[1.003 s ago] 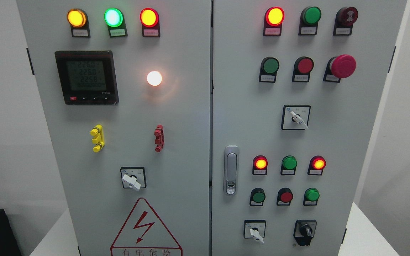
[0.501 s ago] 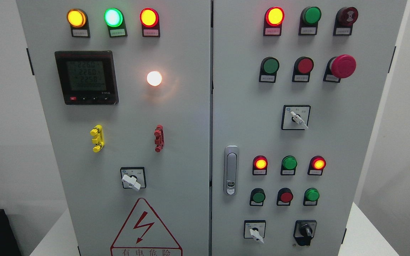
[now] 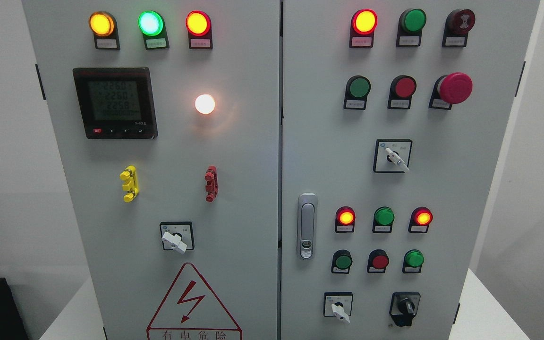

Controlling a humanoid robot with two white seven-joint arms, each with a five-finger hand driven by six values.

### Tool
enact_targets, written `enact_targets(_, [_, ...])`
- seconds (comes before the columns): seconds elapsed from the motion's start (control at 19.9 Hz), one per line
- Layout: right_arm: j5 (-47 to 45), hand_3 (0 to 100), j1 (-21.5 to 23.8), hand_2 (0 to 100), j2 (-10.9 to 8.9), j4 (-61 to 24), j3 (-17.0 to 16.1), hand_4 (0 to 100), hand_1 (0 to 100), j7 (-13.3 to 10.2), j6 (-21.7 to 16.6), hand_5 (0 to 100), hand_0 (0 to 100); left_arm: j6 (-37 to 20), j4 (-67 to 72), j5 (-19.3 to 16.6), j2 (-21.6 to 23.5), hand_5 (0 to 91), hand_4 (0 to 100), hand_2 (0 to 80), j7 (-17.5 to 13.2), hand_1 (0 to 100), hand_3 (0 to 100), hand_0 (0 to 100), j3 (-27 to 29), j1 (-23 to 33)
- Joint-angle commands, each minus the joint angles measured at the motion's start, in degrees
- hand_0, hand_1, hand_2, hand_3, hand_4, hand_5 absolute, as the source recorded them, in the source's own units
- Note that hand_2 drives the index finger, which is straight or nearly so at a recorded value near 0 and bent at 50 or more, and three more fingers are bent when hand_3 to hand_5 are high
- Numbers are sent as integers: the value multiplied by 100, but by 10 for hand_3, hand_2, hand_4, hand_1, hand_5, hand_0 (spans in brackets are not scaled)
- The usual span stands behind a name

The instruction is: Trip black knob to open circuit

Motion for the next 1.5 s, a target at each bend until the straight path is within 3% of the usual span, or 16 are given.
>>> enact_targets(0.0, [-22,452,115,0,-46,-353,4,330,483,-68,-224,35,166,7,6,14,-5,0,0,0,2,389,0,120,5,-3])
enact_targets(0.05, [-22,525,116,0,-47,-371,12,363,491,-129,-408,75,162,-2,6,14,-5,0,0,0,2,389,0,120,5,-3])
enact_targets(0.25, [-22,637,89,0,-47,-459,65,456,525,-437,-1050,174,142,7,6,14,-5,0,0,0,2,389,0,120,5,-3])
enact_targets(0.55, [-22,759,89,0,-196,-1030,48,637,578,-516,-1296,359,146,7,6,14,-5,0,0,0,2,389,0,120,5,-11])
enact_targets(0.75, [-22,850,89,0,-205,-1311,56,747,621,-718,-1569,517,134,7,6,14,-5,0,0,0,2,389,0,120,5,-3])
enact_targets(0.85, [-22,875,72,0,-187,-1478,39,773,638,-806,-1570,561,188,7,6,14,-5,0,0,0,2,389,0,120,5,-3])
enact_targets(0.95, [-22,902,28,0,-152,-1610,21,792,673,-868,-1578,609,353,-2,6,14,-5,0,0,0,2,389,0,120,5,-3])
enact_targets(1.1, [-30,925,-25,0,-135,-1812,-23,807,749,-929,-1596,650,493,7,6,14,-5,0,0,0,2,389,0,120,5,-3])
enact_targets(1.25, [-30,949,-25,0,-135,-2014,-31,821,819,-929,-1911,678,631,7,6,14,-5,0,0,0,2,389,0,120,5,-3])
enact_targets(1.45, [-39,983,10,0,-117,-2461,-5,847,872,-929,-2141,708,734,7,6,14,-5,0,0,0,2,389,0,120,5,-3])
